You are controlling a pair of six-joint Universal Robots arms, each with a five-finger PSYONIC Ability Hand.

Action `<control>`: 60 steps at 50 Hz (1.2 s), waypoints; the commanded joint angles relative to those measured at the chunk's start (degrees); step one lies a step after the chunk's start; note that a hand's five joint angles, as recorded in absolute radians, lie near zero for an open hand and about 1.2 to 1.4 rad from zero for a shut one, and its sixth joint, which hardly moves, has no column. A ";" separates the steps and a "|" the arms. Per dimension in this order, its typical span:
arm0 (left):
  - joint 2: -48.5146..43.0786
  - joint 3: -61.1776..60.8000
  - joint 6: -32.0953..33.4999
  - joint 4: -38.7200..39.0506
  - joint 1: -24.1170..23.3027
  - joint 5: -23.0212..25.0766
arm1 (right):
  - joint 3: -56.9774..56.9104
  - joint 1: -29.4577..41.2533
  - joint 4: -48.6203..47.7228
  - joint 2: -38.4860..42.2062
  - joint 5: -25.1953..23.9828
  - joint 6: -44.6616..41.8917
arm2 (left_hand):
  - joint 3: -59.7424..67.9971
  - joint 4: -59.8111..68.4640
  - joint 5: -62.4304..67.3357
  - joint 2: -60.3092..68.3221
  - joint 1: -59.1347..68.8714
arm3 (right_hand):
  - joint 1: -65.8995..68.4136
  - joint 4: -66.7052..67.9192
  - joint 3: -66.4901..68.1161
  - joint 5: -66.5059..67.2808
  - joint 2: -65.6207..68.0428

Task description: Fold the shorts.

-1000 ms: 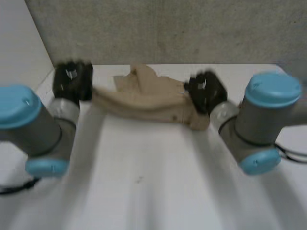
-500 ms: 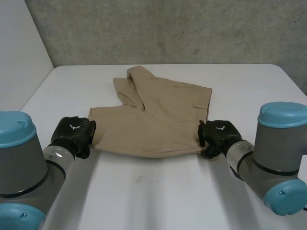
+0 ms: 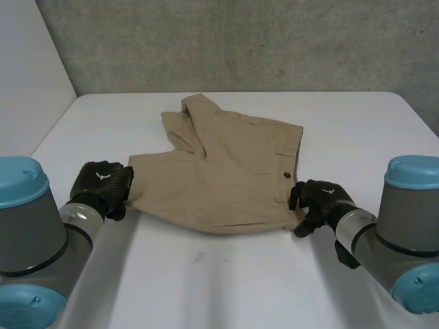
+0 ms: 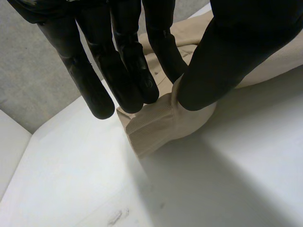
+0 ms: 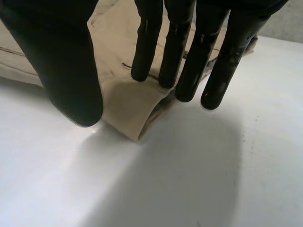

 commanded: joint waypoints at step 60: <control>-29.52 43.68 11.59 -4.11 -1.43 18.54 | 7.88 -0.05 17.32 -11.99 4.15 -45.57 | -41.95 -42.34 -38.67 -42.30 -38.38 | 41.65 36.04 36.01 36.68 36.24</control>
